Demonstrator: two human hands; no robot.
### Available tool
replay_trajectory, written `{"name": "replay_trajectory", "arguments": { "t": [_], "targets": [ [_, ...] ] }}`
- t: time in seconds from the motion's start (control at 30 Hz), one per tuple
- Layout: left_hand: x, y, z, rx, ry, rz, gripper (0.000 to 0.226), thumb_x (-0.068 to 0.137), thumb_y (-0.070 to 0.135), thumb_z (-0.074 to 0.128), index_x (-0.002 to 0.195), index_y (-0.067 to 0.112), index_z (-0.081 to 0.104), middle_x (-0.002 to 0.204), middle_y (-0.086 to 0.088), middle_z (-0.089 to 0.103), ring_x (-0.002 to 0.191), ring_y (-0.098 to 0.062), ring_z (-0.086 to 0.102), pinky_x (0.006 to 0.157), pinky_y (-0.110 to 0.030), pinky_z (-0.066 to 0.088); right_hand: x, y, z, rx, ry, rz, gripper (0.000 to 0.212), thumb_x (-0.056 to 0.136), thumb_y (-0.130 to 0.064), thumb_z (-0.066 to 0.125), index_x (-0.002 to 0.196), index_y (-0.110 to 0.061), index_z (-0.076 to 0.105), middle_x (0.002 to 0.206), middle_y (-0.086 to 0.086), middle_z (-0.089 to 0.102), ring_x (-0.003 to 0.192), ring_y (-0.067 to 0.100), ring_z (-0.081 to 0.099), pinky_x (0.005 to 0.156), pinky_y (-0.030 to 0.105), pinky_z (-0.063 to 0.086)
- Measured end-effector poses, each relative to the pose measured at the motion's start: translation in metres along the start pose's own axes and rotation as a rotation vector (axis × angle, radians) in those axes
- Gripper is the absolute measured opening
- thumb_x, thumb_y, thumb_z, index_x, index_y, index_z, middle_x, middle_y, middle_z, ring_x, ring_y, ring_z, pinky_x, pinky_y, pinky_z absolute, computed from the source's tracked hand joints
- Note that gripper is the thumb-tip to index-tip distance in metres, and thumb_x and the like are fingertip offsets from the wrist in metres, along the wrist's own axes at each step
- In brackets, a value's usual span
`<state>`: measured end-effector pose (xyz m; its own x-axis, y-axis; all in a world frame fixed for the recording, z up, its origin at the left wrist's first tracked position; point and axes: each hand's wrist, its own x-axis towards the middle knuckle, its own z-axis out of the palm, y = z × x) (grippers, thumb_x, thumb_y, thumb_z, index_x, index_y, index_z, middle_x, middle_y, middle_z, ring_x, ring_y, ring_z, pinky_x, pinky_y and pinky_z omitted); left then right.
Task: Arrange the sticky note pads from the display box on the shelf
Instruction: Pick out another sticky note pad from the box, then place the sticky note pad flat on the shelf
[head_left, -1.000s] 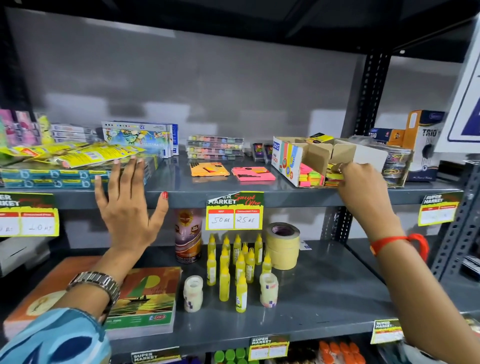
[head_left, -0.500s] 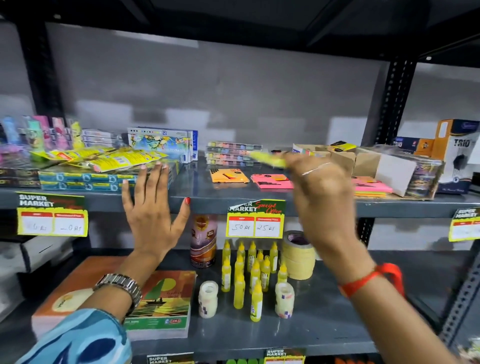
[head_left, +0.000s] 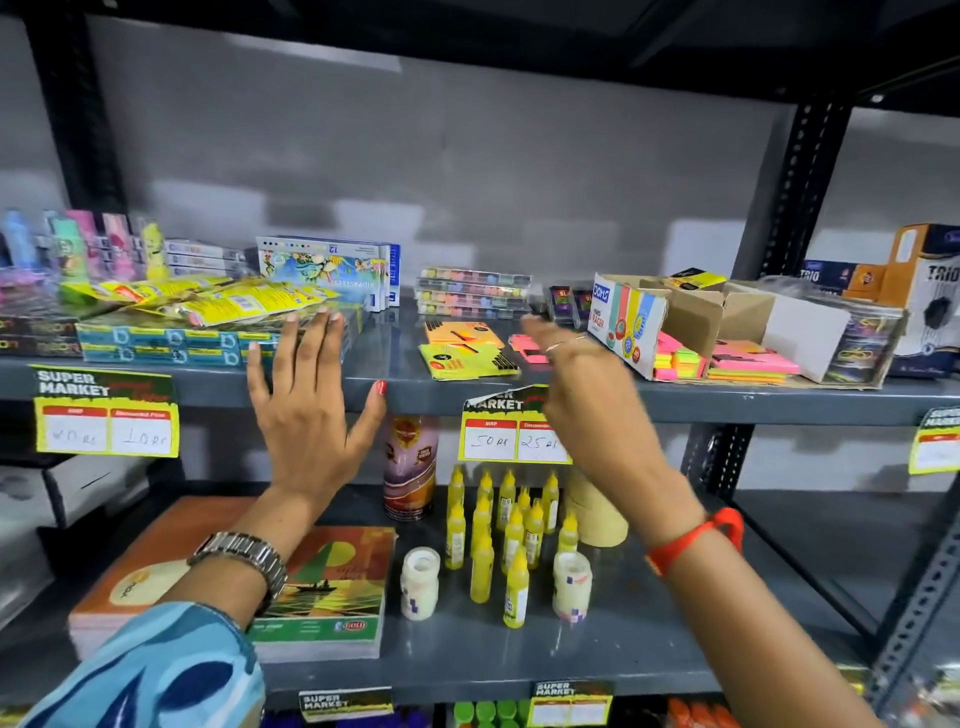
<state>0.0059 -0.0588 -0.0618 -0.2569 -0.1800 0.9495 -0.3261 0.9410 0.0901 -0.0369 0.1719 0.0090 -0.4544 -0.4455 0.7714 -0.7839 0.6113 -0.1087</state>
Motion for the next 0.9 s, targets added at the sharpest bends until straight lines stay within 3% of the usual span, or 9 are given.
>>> {"name": "replay_trajectory", "arguments": {
  "t": [0.13, 0.2, 0.3, 0.43, 0.53, 0.6, 0.7, 0.8, 0.9],
  "targets": [
    [-0.001, 0.002, 0.003, -0.009, 0.022, -0.018, 0.068, 0.090, 0.051, 0.030, 0.141, 0.008, 0.038, 0.143, -0.011, 0.045, 0.137, -0.026, 0.030, 0.114, -0.048, 0.009, -0.008, 0.060, -0.032, -0.099, 0.207, 0.251, 0.042, 0.075, 0.018, 0.047, 0.113, 0.006, 0.056, 0.101, 0.032, 0.063, 0.091, 0.044, 0.058, 0.080, 0.042, 0.043],
    [0.000, 0.003, 0.003, -0.009, 0.029, -0.027, 0.068, 0.090, 0.051, 0.029, 0.142, 0.009, 0.038, 0.143, -0.010, 0.044, 0.137, -0.026, 0.029, 0.115, -0.045, 0.007, -0.013, 0.089, -0.044, -0.195, 0.214, 0.347, 0.046, 0.077, 0.016, 0.046, 0.122, 0.007, 0.049, 0.110, 0.033, 0.059, 0.100, 0.046, 0.053, 0.085, 0.046, 0.042],
    [-0.001, 0.004, 0.003, -0.013, 0.034, -0.034, 0.069, 0.090, 0.053, 0.027, 0.142, 0.009, 0.038, 0.143, -0.010, 0.045, 0.137, -0.025, 0.029, 0.116, -0.041, 0.003, -0.019, 0.120, -0.049, -0.336, 0.039, 0.399, 0.066, 0.076, 0.013, 0.048, 0.139, 0.006, 0.029, 0.126, 0.032, 0.050, 0.112, 0.046, 0.047, 0.094, 0.049, 0.041],
    [0.000, 0.004, 0.002, -0.014, 0.032, -0.033, 0.069, 0.090, 0.053, 0.027, 0.141, 0.008, 0.038, 0.142, -0.012, 0.045, 0.136, -0.027, 0.030, 0.116, -0.038, -0.001, -0.024, 0.137, -0.048, -0.565, -0.163, 0.334, 0.046, 0.071, 0.011, 0.056, 0.117, 0.003, 0.056, 0.107, 0.029, 0.064, 0.101, 0.043, 0.059, 0.099, 0.055, 0.040],
    [0.000, 0.005, 0.001, -0.010, 0.025, -0.032, 0.069, 0.090, 0.052, 0.028, 0.141, 0.008, 0.038, 0.142, -0.013, 0.045, 0.136, -0.028, 0.031, 0.116, -0.038, -0.001, -0.030, 0.138, -0.055, -0.568, 0.006, 0.320, 0.019, 0.069, 0.014, 0.058, 0.085, 0.006, 0.066, 0.079, 0.032, 0.067, 0.077, 0.046, 0.064, 0.077, 0.051, 0.051],
    [0.000, 0.005, 0.000, -0.011, 0.022, -0.033, 0.069, 0.089, 0.052, 0.028, 0.141, 0.007, 0.038, 0.142, -0.013, 0.045, 0.136, -0.028, 0.030, 0.116, -0.038, -0.001, -0.033, 0.141, -0.059, -0.489, 0.138, 0.389, 0.012, 0.076, 0.011, 0.057, 0.084, 0.008, 0.065, 0.077, 0.034, 0.065, 0.073, 0.047, 0.062, 0.065, 0.047, 0.051],
    [0.001, 0.003, 0.000, -0.009, 0.014, -0.033, 0.070, 0.089, 0.052, 0.028, 0.140, 0.006, 0.039, 0.142, -0.013, 0.045, 0.137, -0.028, 0.029, 0.116, -0.042, 0.003, -0.031, 0.136, -0.062, -0.357, 0.433, 0.401, 0.021, 0.085, 0.002, 0.050, 0.097, 0.005, 0.067, 0.087, 0.031, 0.069, 0.079, 0.045, 0.062, 0.067, 0.045, 0.050],
    [0.000, 0.003, 0.000, 0.011, 0.010, -0.020, 0.068, 0.090, 0.050, 0.029, 0.140, 0.005, 0.039, 0.142, -0.014, 0.045, 0.136, -0.029, 0.030, 0.115, -0.046, 0.007, -0.019, 0.104, -0.061, -0.218, 0.744, 0.160, 0.024, 0.091, -0.006, 0.050, 0.107, -0.003, 0.067, 0.099, 0.019, 0.073, 0.085, 0.037, 0.065, 0.077, 0.037, 0.046],
    [-0.001, 0.003, 0.000, 0.017, 0.019, -0.011, 0.067, 0.091, 0.049, 0.029, 0.140, 0.005, 0.039, 0.142, -0.014, 0.045, 0.136, -0.029, 0.030, 0.114, -0.048, 0.009, -0.002, 0.067, -0.041, -0.218, 0.740, -0.114, 0.024, 0.089, -0.002, 0.054, 0.107, -0.006, 0.069, 0.099, 0.011, 0.074, 0.085, 0.029, 0.067, 0.079, 0.030, 0.046]
  ]
}}
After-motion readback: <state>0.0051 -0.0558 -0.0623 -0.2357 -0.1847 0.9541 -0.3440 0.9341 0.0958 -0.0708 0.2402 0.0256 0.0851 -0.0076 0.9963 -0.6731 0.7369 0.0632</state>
